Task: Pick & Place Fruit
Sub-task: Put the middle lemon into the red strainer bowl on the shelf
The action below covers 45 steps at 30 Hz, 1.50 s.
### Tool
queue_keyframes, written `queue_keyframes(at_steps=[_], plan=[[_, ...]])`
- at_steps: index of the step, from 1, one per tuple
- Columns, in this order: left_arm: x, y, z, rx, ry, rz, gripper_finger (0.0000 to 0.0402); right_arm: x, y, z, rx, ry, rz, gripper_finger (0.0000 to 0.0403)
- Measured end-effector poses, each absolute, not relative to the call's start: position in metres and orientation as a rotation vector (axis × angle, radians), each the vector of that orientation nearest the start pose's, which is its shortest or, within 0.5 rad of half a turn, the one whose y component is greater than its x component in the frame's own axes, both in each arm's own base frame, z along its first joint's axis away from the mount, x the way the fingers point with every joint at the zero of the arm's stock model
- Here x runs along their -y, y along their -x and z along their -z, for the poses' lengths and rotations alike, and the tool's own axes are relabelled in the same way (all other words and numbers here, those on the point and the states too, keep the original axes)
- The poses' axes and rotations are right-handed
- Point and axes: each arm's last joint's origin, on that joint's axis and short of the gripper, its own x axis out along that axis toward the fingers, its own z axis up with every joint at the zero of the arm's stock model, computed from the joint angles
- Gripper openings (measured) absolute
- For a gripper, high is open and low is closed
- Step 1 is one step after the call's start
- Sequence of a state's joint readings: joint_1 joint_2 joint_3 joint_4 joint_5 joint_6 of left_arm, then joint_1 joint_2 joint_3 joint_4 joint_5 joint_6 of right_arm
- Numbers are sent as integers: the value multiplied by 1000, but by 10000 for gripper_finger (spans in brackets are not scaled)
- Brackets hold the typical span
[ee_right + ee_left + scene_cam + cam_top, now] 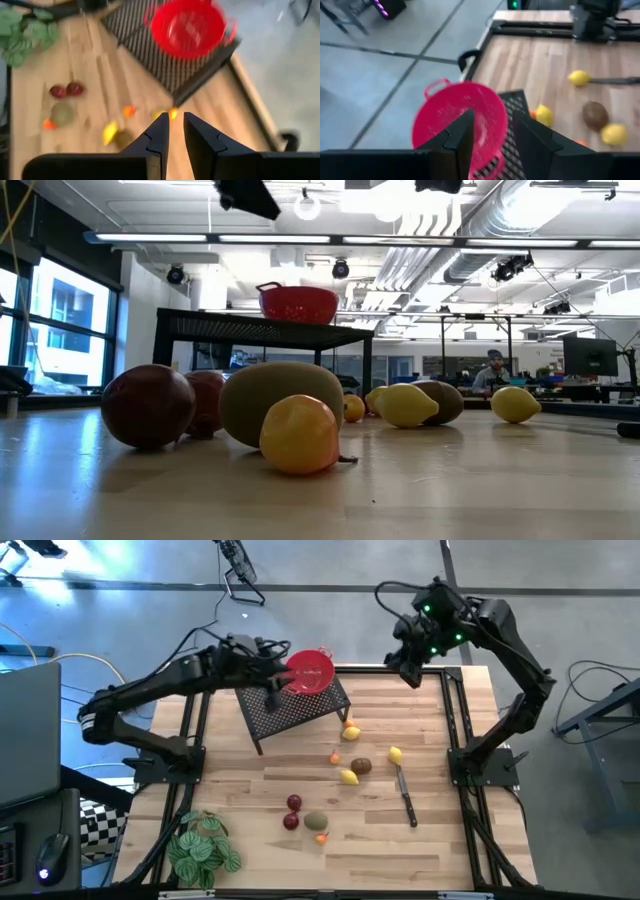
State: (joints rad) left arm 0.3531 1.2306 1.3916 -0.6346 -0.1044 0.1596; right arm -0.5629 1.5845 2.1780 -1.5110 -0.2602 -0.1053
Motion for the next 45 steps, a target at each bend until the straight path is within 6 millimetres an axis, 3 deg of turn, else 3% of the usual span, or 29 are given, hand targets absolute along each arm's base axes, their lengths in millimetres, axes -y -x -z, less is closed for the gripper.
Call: queue_keyframes(at_steps=[4, 12, 18, 22, 27, 35, 45], plan=[[-81, -215, -397, -489, -66, -364, 90, 120, -216, -474, -922, -326, 294, 50], [-68, -180, -375, -370, -42, -385, 7, 96, -210, -483, -905, -279, 365, 50], [-62, -163, -365, -339, -23, -390, 9, 66, -187, -498, -826, -246, 415, 50], [-60, -159, -361, -341, -18, -383, 9, 47, -167, -493, -792, -239, 479, 50], [-59, -159, -360, -346, -15, -368, 9, 31, -151, -453, -764, -267, 570, 50], [-57, -153, -360, -358, -14, -367, 9, 18, -142, -358, -659, -409, 583, 50], [-54, -144, -359, -379, -9, -367, 9, 9, -134, -240, -773, -602, 739, 50]])
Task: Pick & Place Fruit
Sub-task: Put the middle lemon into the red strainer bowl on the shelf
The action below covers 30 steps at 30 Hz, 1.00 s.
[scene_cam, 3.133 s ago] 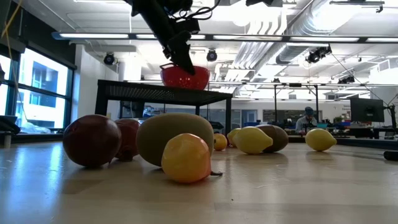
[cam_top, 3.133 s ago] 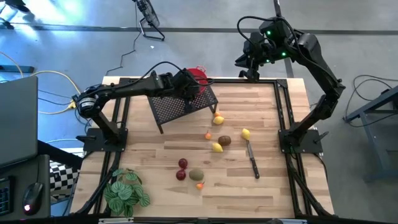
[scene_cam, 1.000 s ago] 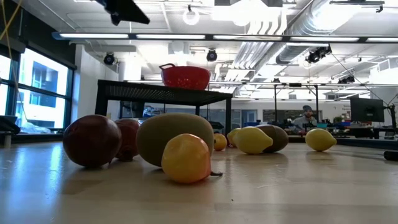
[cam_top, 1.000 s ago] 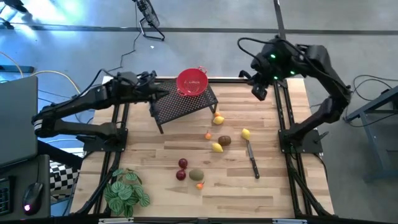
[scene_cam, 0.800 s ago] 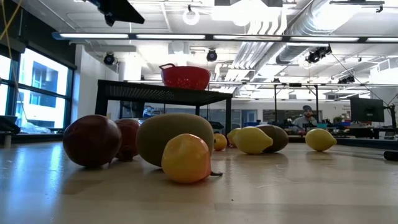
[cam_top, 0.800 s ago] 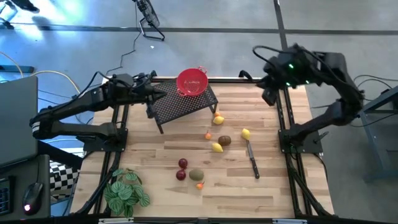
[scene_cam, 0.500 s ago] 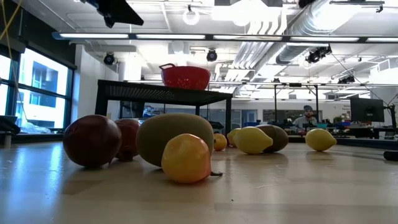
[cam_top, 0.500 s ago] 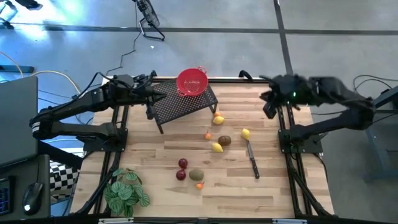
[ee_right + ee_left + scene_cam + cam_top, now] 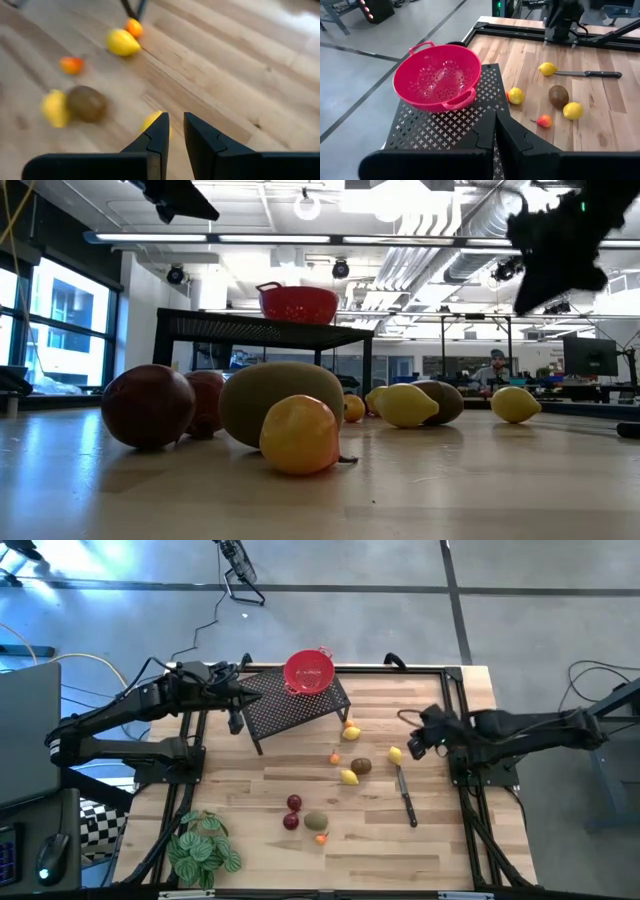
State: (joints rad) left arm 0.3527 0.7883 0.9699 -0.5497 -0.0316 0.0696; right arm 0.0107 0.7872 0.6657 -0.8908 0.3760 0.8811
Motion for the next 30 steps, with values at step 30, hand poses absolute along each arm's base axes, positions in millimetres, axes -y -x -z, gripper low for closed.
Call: queue_keyframes(at_steps=[30], plan=[[-53, -146, -356, -413, -48, -315, 9, 17, -138, -201, -806, -402, 681, 50]])
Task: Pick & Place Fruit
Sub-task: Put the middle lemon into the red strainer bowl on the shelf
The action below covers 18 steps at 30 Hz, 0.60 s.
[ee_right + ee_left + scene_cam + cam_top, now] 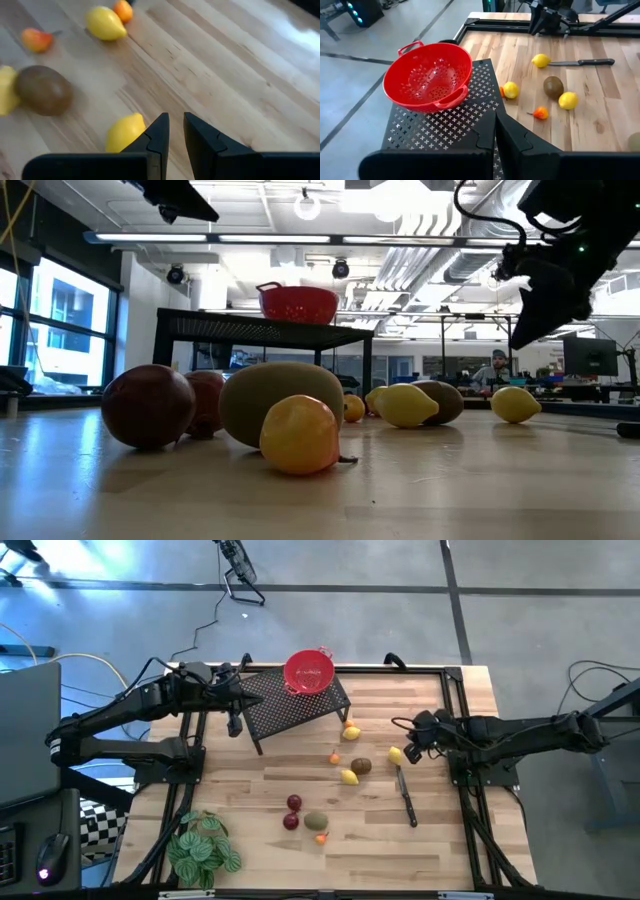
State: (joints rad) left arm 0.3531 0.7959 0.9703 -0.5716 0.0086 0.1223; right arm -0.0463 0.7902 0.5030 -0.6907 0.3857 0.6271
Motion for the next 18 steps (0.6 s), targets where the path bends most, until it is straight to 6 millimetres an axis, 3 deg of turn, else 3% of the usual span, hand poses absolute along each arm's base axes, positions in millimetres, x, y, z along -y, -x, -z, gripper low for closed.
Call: queue_keyframes(at_steps=[8, 15, 18], plan=[[-56, -146, -362, -360, -64, -384, 9, 15, -149, -207, -710, -521, 584, 50], [-52, -141, -368, -306, -74, -333, 9, 15, -157, -205, -714, -554, 597, 50], [-53, -147, -361, -261, -79, -314, 9, 16, -163, -209, -732, -562, 612, 50]])
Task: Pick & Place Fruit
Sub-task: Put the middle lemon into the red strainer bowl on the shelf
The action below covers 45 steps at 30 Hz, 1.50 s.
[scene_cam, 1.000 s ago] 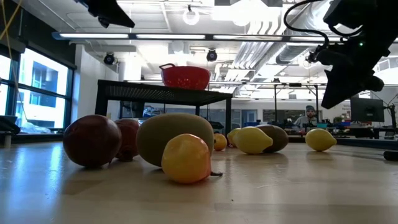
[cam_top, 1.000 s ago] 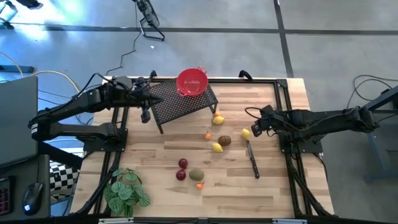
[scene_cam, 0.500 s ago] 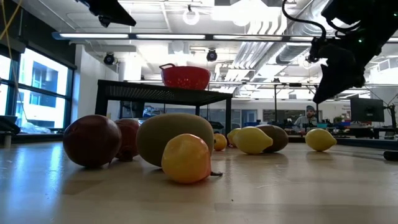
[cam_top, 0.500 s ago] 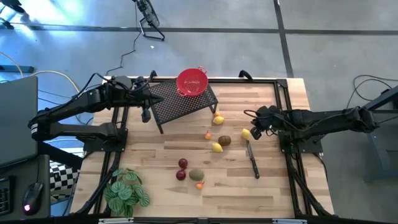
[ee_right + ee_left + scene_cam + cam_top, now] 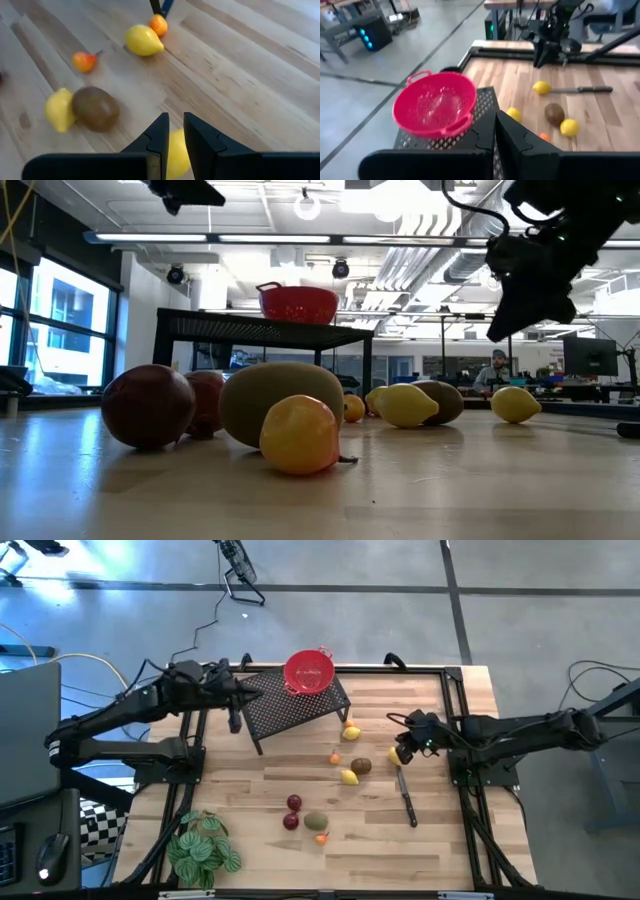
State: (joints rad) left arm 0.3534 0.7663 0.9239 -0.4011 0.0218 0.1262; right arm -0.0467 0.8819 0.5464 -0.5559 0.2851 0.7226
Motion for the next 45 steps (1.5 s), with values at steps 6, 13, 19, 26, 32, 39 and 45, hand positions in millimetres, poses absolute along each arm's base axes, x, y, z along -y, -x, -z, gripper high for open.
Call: queue_keyframes(at_steps=[6, 13, 19, 26, 32, 39, 45], plan=[[-56, -158, -335, -222, -77, -275, 9, 16, -179, -228, -788, -560, 622, 22], [-56, -158, -332, -219, -53, -281, 9, 14, -192, -233, -880, -598, 578, 9], [-53, -148, -338, -178, -63, -284, 9, 16, -196, -216, -986, -596, 684, 4], [-47, -133, -347, -108, -50, -289, 9, 16, -199, -204, -1067, -645, 742, 4], [-46, -130, -349, -92, -52, -290, 9, 16, -199, -204, -1081, -623, 725, 4], [-46, -130, -348, -104, -49, -290, 9, 15, -199, -203, -1093, -630, 708, 63], [-46, -130, -347, -109, -48, -289, 9, 16, -199, -204, -1071, -652, 749, 161]])
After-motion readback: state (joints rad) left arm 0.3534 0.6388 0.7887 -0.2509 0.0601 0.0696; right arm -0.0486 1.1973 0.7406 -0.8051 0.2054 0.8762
